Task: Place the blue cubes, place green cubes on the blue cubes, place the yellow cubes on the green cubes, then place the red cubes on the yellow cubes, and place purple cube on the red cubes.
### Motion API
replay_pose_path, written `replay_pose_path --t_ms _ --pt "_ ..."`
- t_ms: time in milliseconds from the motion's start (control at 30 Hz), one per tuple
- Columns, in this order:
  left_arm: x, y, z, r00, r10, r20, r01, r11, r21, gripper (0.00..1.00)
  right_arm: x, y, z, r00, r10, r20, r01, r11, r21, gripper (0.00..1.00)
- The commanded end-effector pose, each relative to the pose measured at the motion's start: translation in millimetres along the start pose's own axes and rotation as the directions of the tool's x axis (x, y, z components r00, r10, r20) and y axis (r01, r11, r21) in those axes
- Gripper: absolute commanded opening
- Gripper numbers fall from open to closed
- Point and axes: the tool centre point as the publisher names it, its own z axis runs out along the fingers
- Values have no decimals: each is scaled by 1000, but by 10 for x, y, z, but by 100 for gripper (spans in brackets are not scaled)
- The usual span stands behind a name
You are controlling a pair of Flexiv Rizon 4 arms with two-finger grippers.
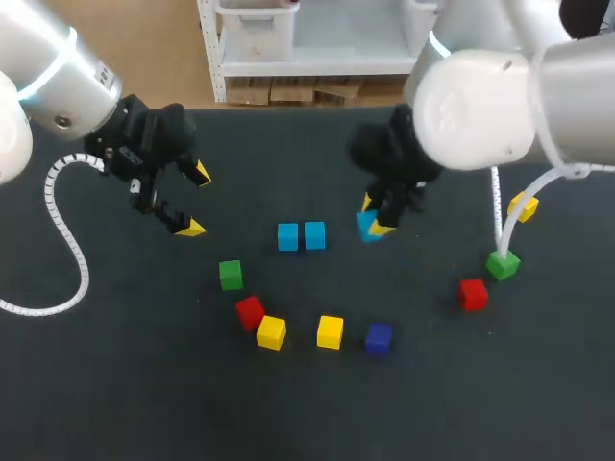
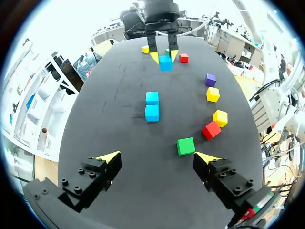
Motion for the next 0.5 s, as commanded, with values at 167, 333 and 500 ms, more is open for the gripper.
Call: replay_pose_path --t_ms 167,333,500 --pt "15 -8 -5 1000 4 4 -4 1000 -2 100 -51 -11 205 996 61 60 -64 997 48 0" --pt "15 -8 -5 1000 4 4 -4 1000 -2 100 -42 -45 308 994 77 75 -80 996 48 0" --pt "15 -8 -5 1000 4 4 -4 1000 -2 100 -26 -112 408 992 91 83 -95 995 43 0"
